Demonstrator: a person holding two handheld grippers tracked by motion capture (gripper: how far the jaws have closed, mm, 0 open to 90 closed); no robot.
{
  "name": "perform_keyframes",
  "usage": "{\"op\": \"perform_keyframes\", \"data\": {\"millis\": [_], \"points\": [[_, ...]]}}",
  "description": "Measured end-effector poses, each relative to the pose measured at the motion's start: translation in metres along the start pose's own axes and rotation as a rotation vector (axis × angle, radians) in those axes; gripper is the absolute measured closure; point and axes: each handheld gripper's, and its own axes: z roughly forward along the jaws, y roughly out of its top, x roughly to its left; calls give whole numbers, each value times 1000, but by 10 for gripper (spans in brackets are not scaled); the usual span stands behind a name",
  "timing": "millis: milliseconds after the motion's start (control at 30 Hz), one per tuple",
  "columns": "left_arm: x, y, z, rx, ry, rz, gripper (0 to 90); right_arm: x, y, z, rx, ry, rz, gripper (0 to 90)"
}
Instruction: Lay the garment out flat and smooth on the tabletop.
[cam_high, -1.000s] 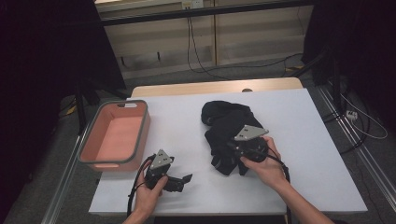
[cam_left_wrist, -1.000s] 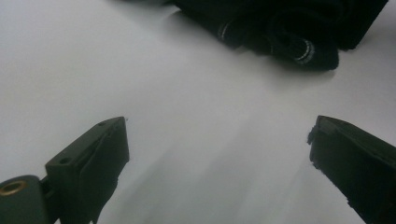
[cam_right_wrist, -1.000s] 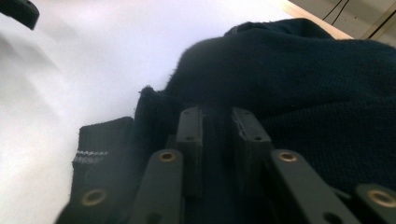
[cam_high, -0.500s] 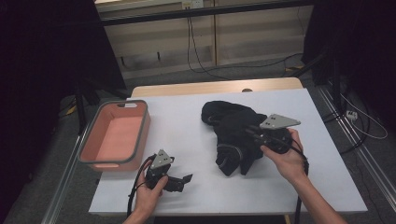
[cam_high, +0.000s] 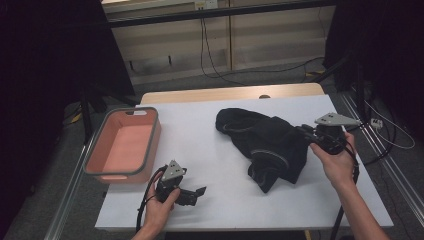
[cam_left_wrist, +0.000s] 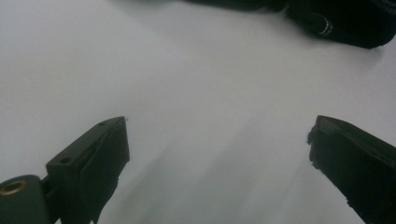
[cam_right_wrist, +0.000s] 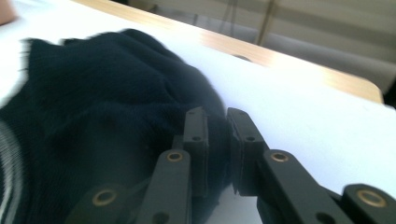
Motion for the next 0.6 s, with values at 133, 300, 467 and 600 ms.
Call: {"op": "perform_keyframes", "data": {"millis": [133, 300, 467, 600], "points": [[0, 0, 1, 1, -4, 1, 51, -18, -13, 5, 52, -46, 21, 793], [0, 0, 0, 1, -1, 0, 52, -26, -23, 13, 114, -96, 2, 793], [0, 0, 0, 2, -3, 3, 51, -28, -32, 20, 153, -108, -5, 787], [-1, 0, 1, 4, -3, 2, 52, -24, -30, 21, 154, -115, -6, 613]]}}
